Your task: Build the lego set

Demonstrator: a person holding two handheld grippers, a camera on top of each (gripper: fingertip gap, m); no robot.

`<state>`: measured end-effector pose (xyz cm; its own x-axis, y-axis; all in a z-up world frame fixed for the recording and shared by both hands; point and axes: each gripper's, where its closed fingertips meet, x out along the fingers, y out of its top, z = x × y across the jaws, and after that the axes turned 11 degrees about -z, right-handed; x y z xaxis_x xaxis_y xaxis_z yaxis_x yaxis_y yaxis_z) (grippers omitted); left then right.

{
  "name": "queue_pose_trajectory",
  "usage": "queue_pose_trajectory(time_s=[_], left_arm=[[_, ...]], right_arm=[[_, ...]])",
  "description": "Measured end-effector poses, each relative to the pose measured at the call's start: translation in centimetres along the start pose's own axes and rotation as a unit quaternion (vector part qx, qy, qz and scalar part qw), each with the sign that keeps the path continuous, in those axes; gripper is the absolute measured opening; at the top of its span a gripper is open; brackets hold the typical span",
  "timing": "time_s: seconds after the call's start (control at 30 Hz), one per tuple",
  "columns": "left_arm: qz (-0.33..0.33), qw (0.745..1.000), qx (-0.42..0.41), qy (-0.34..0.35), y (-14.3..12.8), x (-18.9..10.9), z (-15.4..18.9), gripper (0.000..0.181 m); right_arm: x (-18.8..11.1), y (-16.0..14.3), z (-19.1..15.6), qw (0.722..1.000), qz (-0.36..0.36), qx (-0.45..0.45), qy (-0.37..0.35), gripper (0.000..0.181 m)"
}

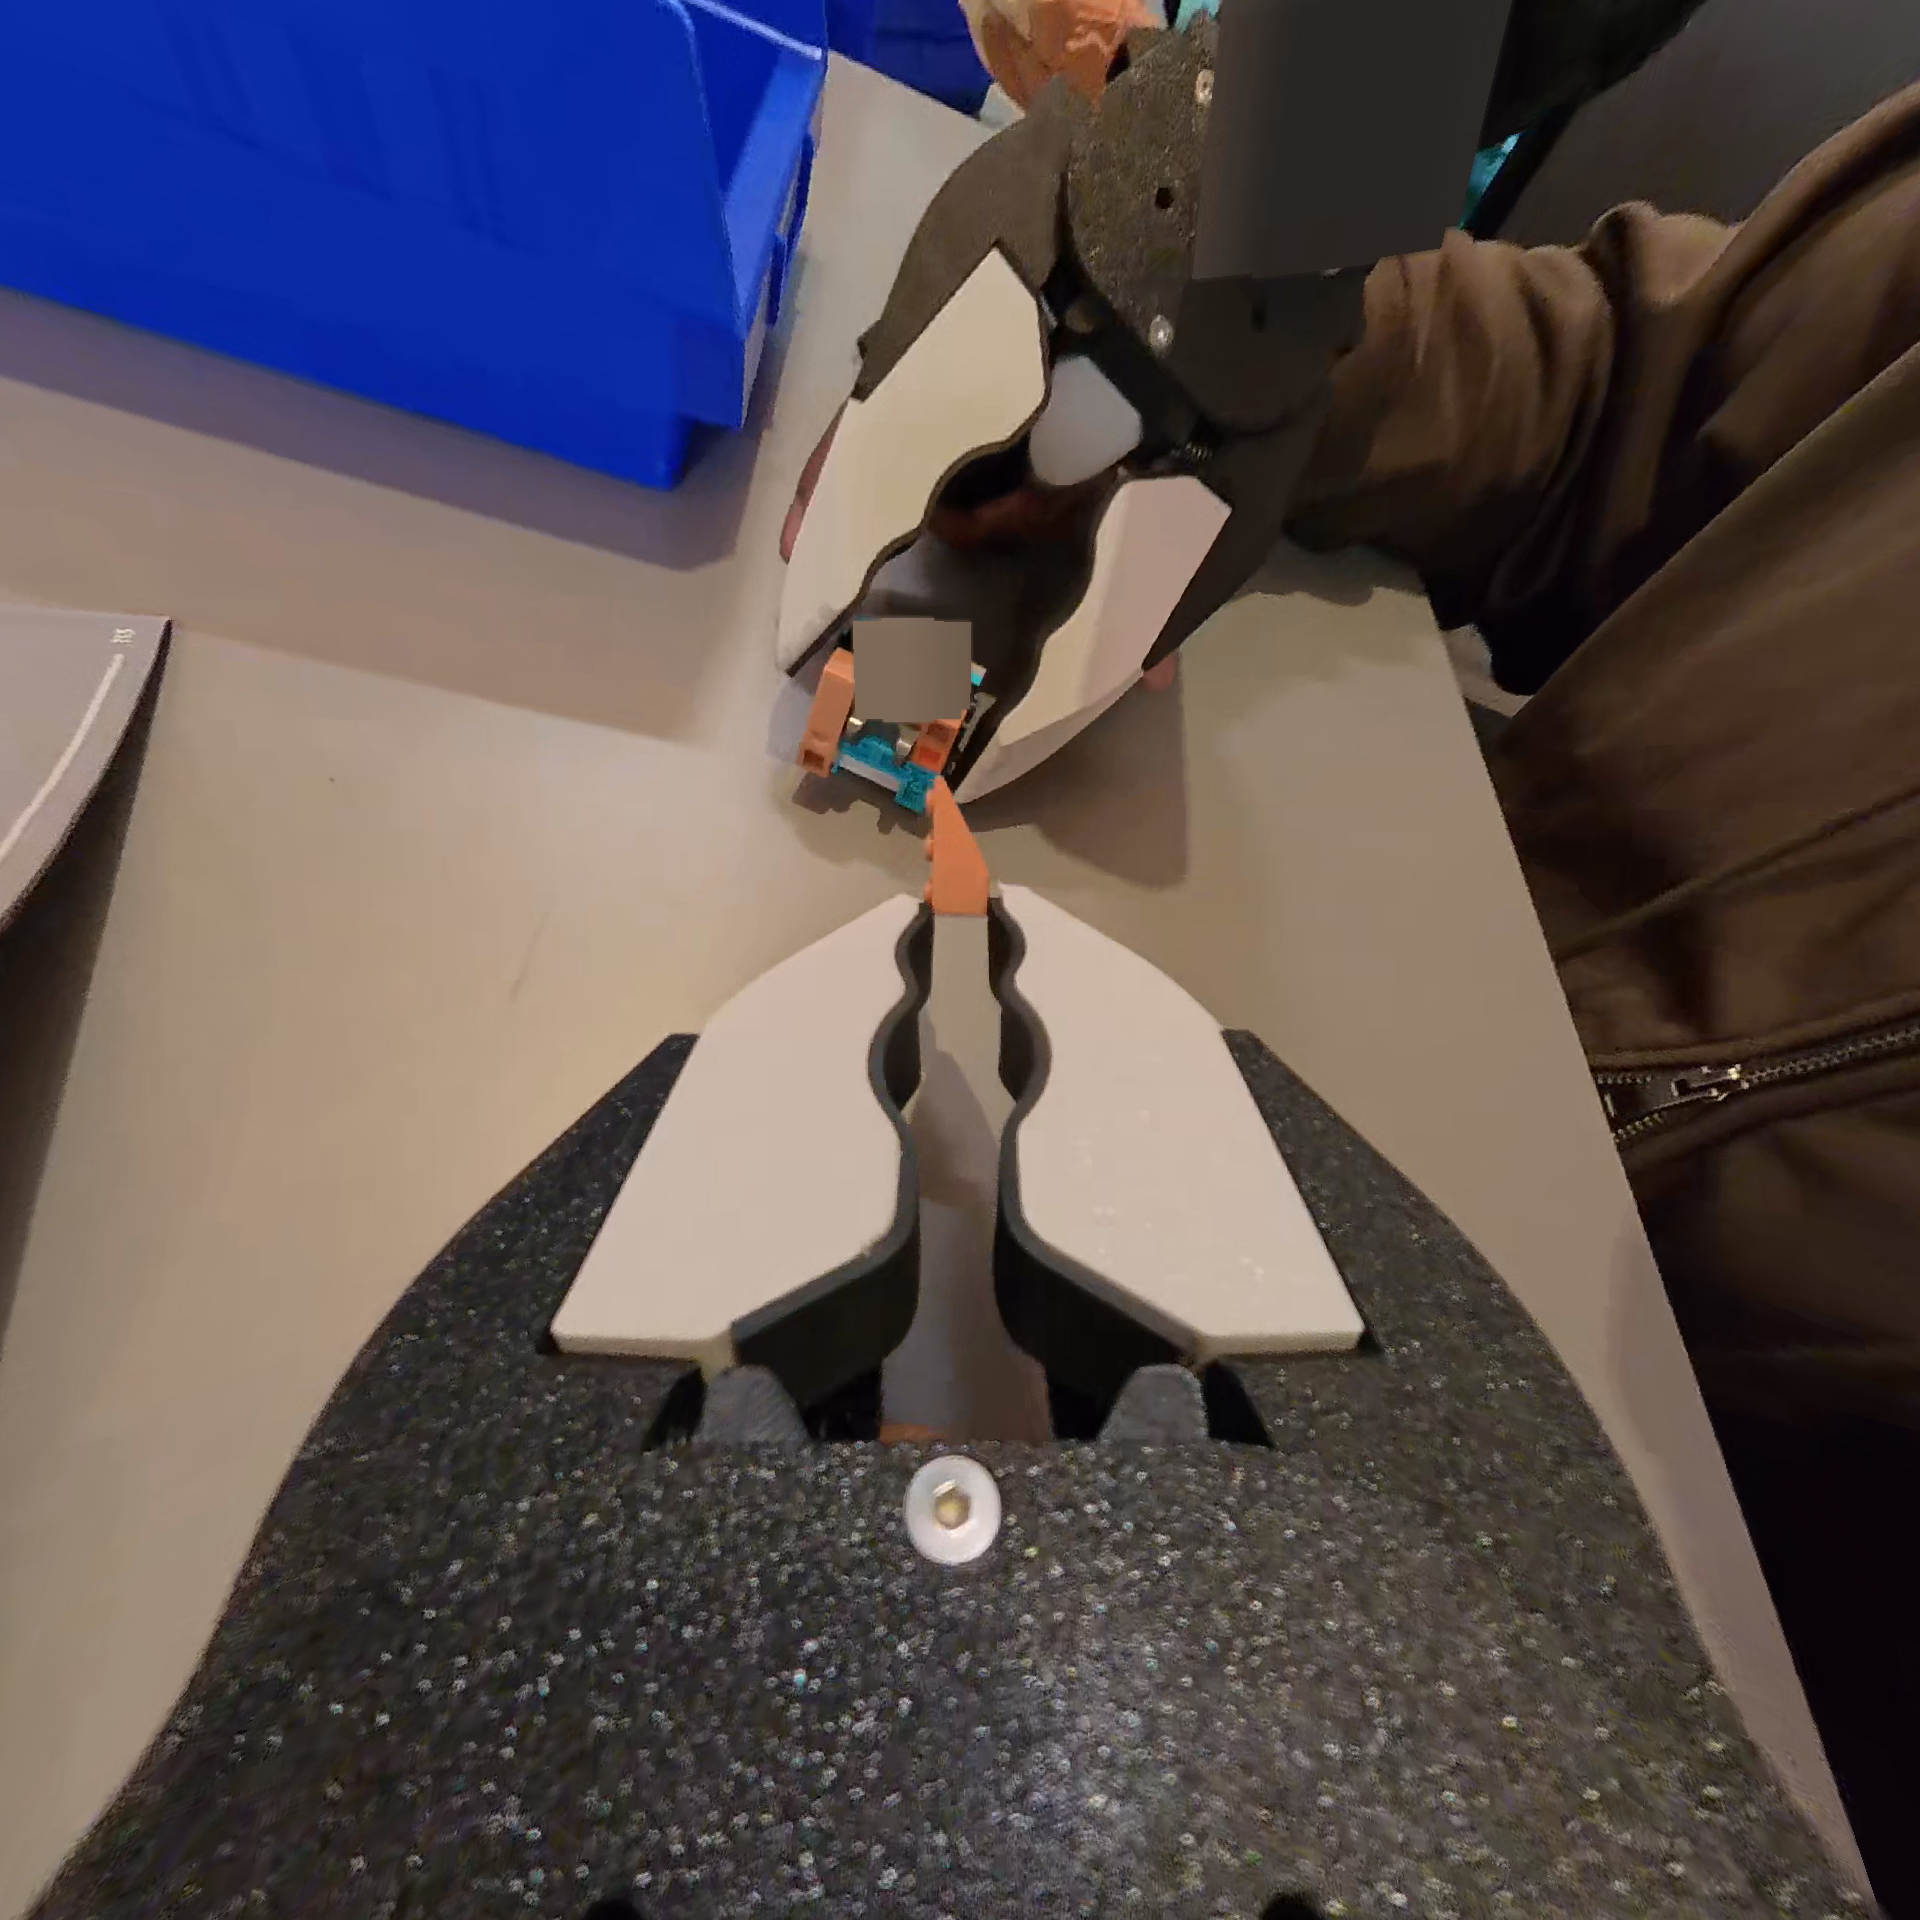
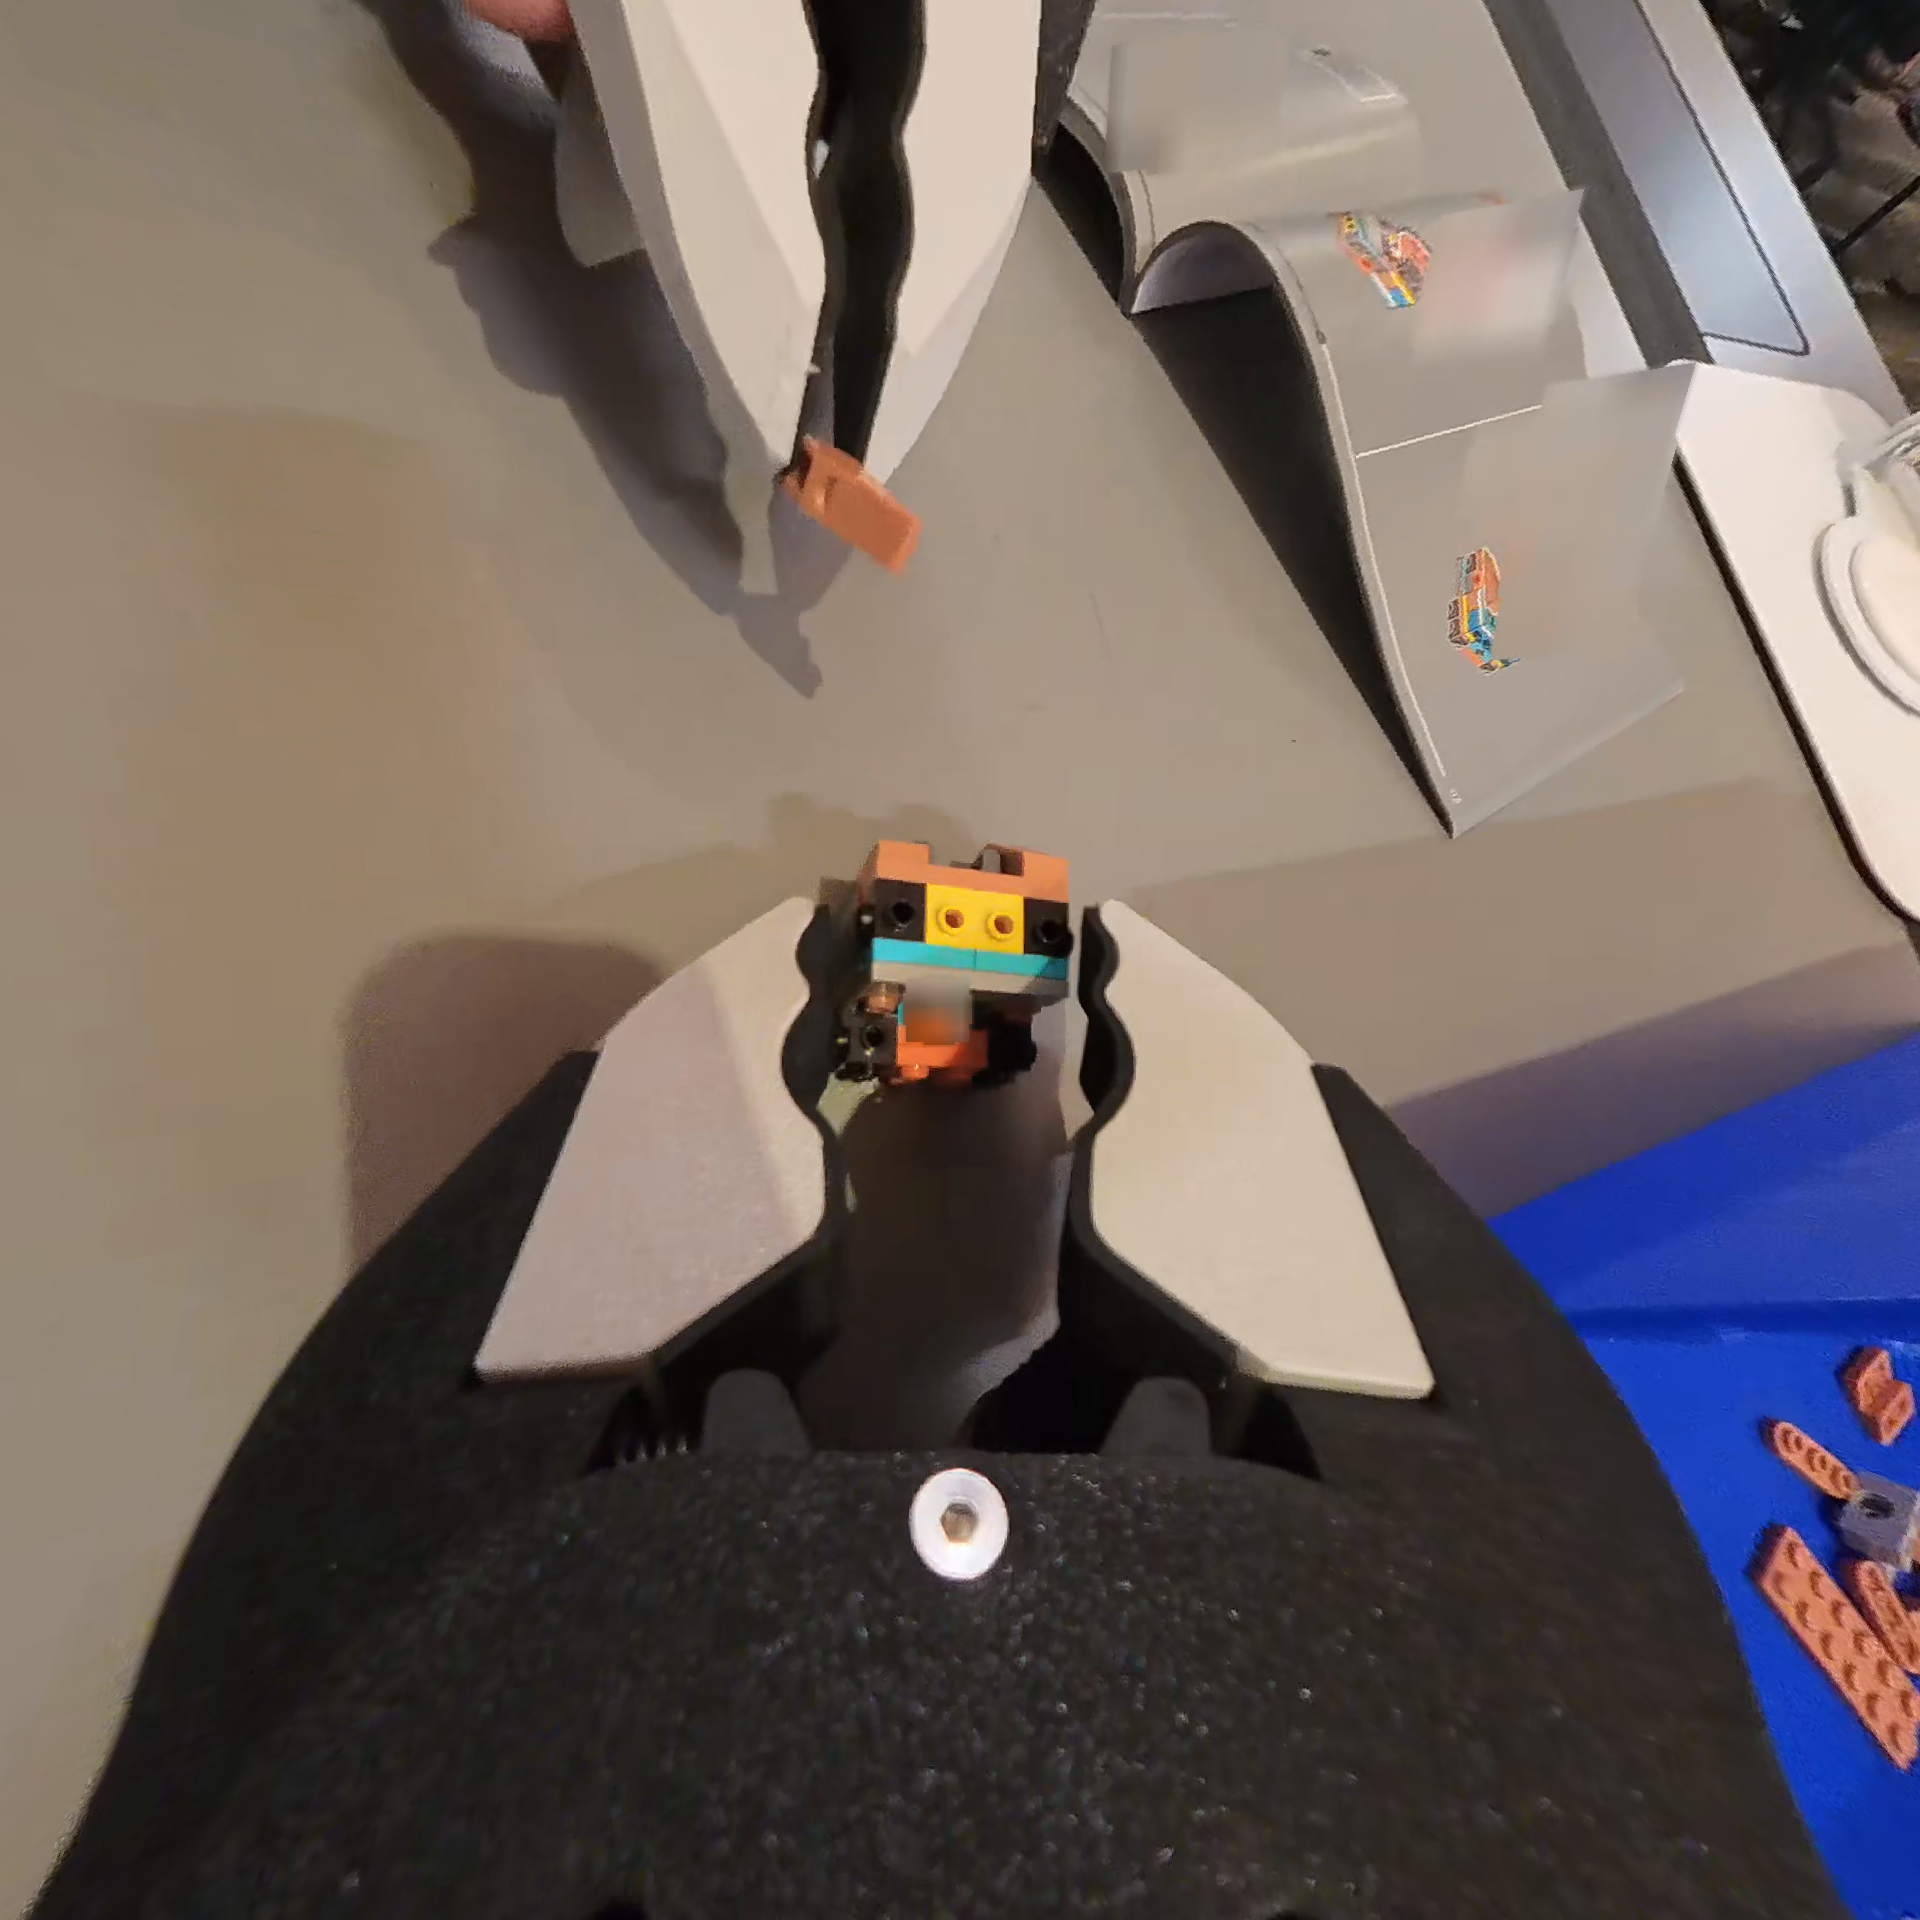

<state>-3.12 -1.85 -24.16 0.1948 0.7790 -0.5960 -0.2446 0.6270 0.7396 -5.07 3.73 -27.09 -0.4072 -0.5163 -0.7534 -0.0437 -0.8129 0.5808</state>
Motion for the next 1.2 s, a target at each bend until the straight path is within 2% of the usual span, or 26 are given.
queue_pose_trajectory(time_s=[0.03, 0.17, 0.33, 0.5, 0.7, 0.77, 0.87, 1.03, 1.1, 1.2], left_arm=[[0.004, 1.0, 0.0, -0.006, 0.0, 0.0, 0.1, 0.01], [0.022, 0.999, -0.005, -0.045, 0.4, 0.1, 1.0, 0.01], [0.052, 0.988, -0.034, -0.14, 1.4, -0.2, 3.3, 0.01], [0.045, 0.977, -0.06, -0.198, 1.5, 0.1, 4.9, 0.01], [0.015, 0.976, -0.057, -0.212, 0.9, 0.9, 5.9, 0.01], [0.013, 0.976, -0.057, -0.211, 0.9, 1.0, 6.0, 0.01], [0.014, 0.976, -0.054, -0.211, 0.9, 0.9, 6.0, 0.01], [0.048, 0.982, -0.044, -0.177, 1.6, 0.3, 4.9, 0.015], [0.075, 0.988, -0.009, -0.136, 2.2, -0.2, 4.1, 0.019], [0.104, 0.991, 0.081, -0.031, 2.9, -0.9, 3.0, 0.028]], right_arm=[[-0.2, 0.0, 0.0, 1.0, 0.001, -0.004, -0.002, 0.047], [-1.8, 0.6, 0.9, 0.999, 0.025, -0.012, -0.017, 0.051], [-4.9, 4.5, -0.5, 0.987, 0.139, -0.082, -0.024, 0.041], [-5.1, 6.1, -3.4, 0.966, 0.169, -0.192, -0.045, 0.038], [-4.8, 6.5, -4.7, 0.957, 0.171, -0.231, -0.043, 0.021], [-4.6, 6.4, -5.0, 0.957, 0.168, -0.234, -0.034, 0.013], [-4.6, 6.3, -5.0, 0.961, 0.165, -0.222, -0.022, 0.011], [-4.1, 5.8, -3.4, 0.979, 0.149, -0.136, -0.003, 0.009], [-3.8, 5.5, -2.5, 0.987, 0.142, -0.081, 0.013, 0.009], [-3.8, 5.6, -1.8, 0.987, 0.151, -0.003, 0.05, 0.009]])
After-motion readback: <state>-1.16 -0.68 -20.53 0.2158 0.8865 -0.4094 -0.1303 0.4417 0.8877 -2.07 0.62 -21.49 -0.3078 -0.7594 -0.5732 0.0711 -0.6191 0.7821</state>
